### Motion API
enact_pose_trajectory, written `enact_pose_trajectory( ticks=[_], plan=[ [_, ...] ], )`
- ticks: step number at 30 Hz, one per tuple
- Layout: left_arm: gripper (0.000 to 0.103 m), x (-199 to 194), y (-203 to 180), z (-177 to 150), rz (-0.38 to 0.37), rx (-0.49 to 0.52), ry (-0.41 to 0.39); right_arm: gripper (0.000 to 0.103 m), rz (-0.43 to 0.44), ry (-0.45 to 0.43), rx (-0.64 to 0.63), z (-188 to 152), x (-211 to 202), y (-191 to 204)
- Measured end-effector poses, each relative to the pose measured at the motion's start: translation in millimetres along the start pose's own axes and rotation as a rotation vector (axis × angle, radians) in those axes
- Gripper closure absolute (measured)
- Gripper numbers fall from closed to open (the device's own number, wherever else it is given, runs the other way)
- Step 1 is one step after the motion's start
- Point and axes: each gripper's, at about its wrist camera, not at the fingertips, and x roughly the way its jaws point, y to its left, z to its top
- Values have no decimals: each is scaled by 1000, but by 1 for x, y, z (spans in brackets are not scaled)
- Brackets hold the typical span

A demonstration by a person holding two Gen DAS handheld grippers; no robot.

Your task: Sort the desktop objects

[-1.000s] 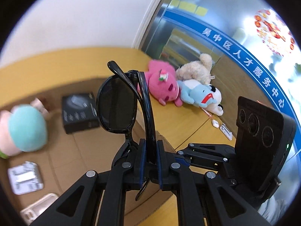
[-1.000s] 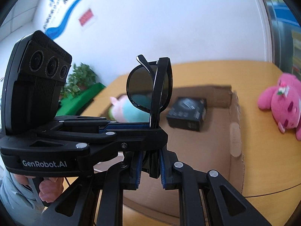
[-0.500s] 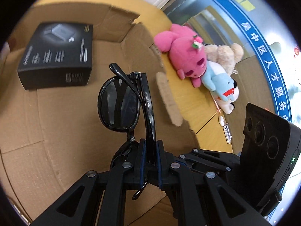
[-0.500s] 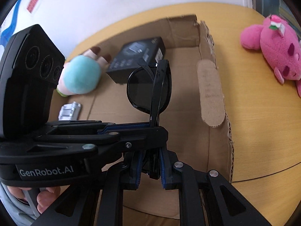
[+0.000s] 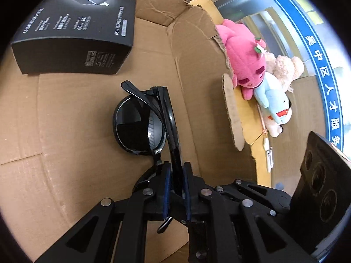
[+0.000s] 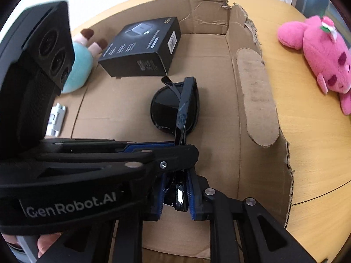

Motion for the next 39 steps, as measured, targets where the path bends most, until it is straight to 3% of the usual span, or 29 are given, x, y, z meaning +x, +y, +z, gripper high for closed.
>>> enact_pose_trajectory(
  ticks=[2, 6, 7, 9, 11, 12, 16, 19, 22, 25, 27, 32, 39],
  plan=[
    [86, -3, -2, -1, 37, 8, -4, 66, -14, -11, 9, -1, -3, -1],
    [86, -13, -9, -9, 64, 28, -13, 51, -36, -48, -22, -8, -16, 8],
    [86, -17, -12, -12, 71, 46, -21, 43, -35, -59, -38, -11, -20, 13],
    [82, -31, -19, -20, 79, 73, -51, 34, -33, -87, -65, -18, -29, 22],
    [81, -50, -28, -30, 94, 115, -104, 16, -60, -146, -91, -27, -46, 30],
    [79, -63, -32, -37, 108, 140, -139, 14, -72, -187, -99, -32, -56, 32],
    [51, -118, -44, -70, 199, 205, -321, 1, -63, -358, -78, -57, -106, 25],
    [39, -159, -48, -101, 276, 243, -466, 0, -64, -453, -45, -65, -126, 23],
    [26, -189, -47, -136, 406, 265, -610, 0, -57, -520, -37, -80, -135, 31],
    [25, -202, -48, -165, 619, 258, -761, 0, -58, -554, -40, -91, -134, 46],
    [25, -207, -43, -178, 745, 213, -819, 0, -76, -563, -52, -93, -132, 56],
    [23, -216, -28, -192, 779, 145, -858, 0, -85, -576, -112, -103, -126, 81],
    [22, -215, -25, -210, 817, 145, -865, 0, -81, -579, -177, -115, -121, 104]
  ],
)
